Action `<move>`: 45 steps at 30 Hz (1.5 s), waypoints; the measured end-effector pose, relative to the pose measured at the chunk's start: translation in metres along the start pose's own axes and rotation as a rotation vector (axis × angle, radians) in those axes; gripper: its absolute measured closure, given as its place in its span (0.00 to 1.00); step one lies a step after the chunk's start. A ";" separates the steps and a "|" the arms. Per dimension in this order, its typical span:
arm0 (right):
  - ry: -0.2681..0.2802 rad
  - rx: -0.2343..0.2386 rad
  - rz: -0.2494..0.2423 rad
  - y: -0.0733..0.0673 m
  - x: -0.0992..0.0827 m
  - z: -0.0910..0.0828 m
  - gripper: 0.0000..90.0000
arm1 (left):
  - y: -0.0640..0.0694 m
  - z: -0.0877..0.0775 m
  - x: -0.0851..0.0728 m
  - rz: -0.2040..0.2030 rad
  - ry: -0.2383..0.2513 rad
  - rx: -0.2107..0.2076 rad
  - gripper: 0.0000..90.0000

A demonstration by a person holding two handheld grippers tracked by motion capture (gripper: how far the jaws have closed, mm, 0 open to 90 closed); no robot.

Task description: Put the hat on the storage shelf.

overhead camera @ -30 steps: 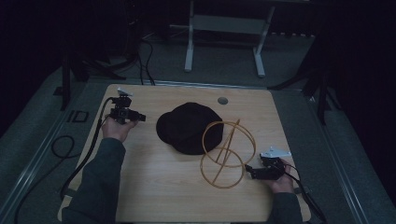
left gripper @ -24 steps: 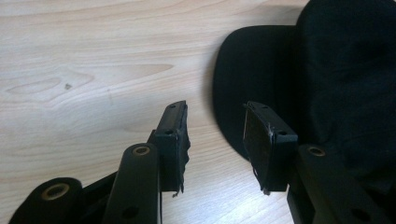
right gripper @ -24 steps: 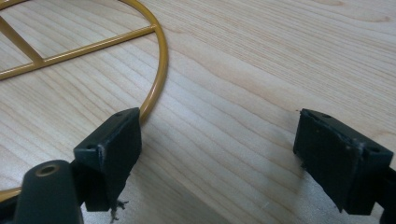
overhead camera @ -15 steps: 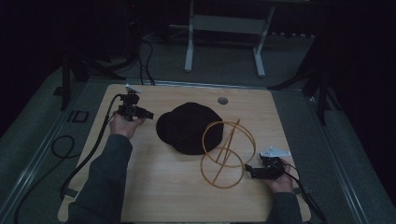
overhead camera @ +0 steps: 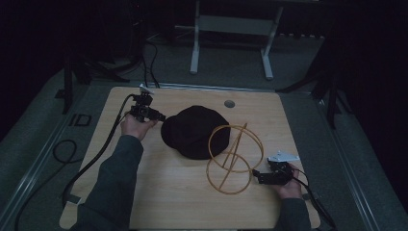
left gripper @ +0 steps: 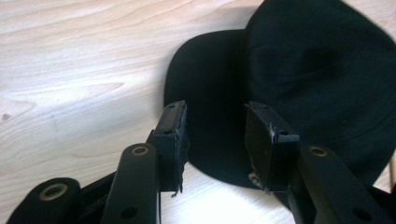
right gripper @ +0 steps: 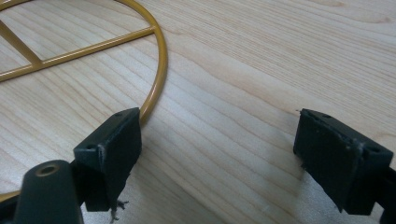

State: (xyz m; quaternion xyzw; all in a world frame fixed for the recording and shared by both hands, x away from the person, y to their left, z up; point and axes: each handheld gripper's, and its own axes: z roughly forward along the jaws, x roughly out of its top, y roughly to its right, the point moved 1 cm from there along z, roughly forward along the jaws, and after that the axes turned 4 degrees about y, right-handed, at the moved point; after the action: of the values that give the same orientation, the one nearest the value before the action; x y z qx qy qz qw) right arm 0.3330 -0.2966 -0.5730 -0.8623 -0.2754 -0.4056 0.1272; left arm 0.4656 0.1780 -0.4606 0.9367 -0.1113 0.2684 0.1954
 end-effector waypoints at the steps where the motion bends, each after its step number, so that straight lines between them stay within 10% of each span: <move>1: 0.000 0.000 0.000 0.000 0.000 0.000 0.17 | 0.001 0.001 0.001 -0.004 -0.001 -0.002 0.64; 30: 0.000 0.001 -0.001 0.000 0.001 0.001 0.17 | 0.035 0.057 0.012 0.079 -0.127 0.058 0.42; 45: 0.002 0.002 0.000 0.000 0.001 0.001 0.17 | 0.042 0.076 0.002 0.115 -0.187 0.179 0.65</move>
State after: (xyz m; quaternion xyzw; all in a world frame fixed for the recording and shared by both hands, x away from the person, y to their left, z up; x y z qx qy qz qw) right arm 0.3342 -0.2959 -0.5731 -0.8618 -0.2757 -0.4060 0.1282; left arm 0.4892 0.1075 -0.5057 0.9634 -0.1579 0.1997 0.0839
